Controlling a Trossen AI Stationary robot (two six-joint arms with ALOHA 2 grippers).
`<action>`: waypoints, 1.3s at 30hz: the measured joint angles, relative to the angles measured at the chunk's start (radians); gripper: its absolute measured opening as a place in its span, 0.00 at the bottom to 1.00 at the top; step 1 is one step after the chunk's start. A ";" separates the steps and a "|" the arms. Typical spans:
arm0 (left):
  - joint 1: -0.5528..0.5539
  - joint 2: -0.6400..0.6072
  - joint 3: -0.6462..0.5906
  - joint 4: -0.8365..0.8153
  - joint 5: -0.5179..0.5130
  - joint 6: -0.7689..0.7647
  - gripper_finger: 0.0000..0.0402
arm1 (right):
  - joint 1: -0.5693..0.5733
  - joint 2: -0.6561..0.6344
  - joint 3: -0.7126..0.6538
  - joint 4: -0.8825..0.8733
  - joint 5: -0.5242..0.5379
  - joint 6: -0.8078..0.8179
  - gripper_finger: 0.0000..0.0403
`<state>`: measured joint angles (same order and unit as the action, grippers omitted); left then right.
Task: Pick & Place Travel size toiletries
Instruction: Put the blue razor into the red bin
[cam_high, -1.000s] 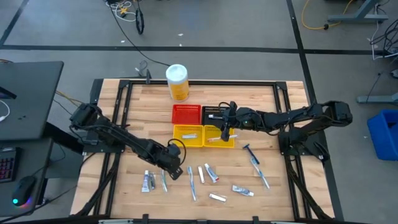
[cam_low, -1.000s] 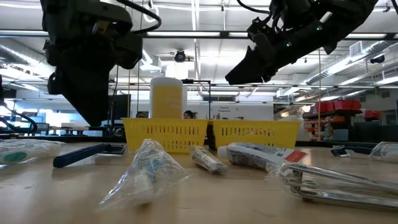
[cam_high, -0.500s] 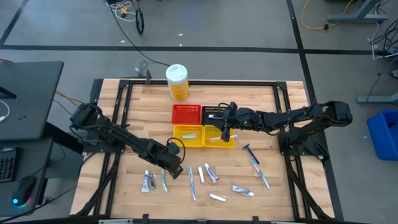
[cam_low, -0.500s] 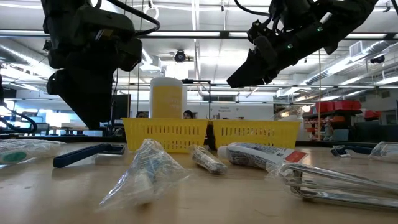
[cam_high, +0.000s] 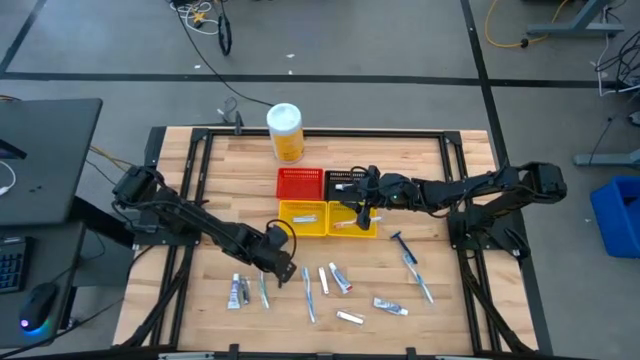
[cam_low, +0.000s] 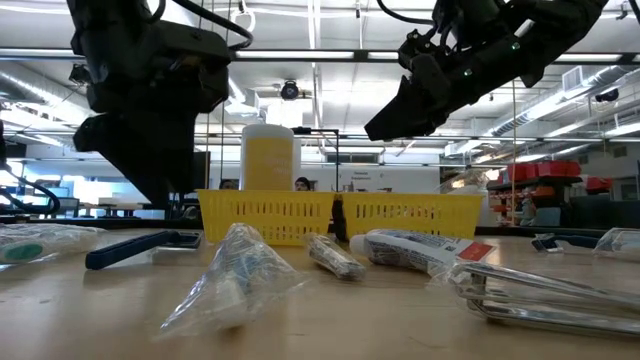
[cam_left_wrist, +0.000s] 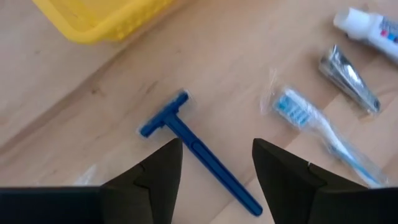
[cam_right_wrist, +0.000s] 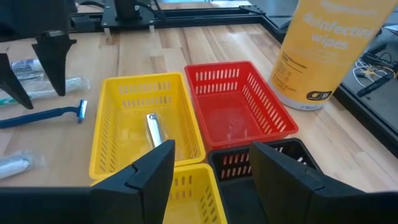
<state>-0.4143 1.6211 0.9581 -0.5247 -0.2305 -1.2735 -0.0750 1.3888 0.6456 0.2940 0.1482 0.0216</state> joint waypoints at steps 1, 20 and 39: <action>-0.003 0.000 0.000 0.000 -0.009 -0.004 0.51 | 0.000 0.000 0.000 0.001 0.000 0.000 0.53; -0.037 0.062 -0.001 0.013 -0.031 -0.076 0.51 | 0.000 0.000 0.000 0.001 -0.002 0.000 0.54; -0.033 0.116 -0.001 -0.035 0.023 -0.081 0.33 | 0.000 0.000 0.000 0.002 -0.002 0.000 0.53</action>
<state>-0.4477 1.7367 0.9573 -0.5593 -0.2079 -1.3548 -0.0747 1.3888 0.6455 0.2958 0.1467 0.0219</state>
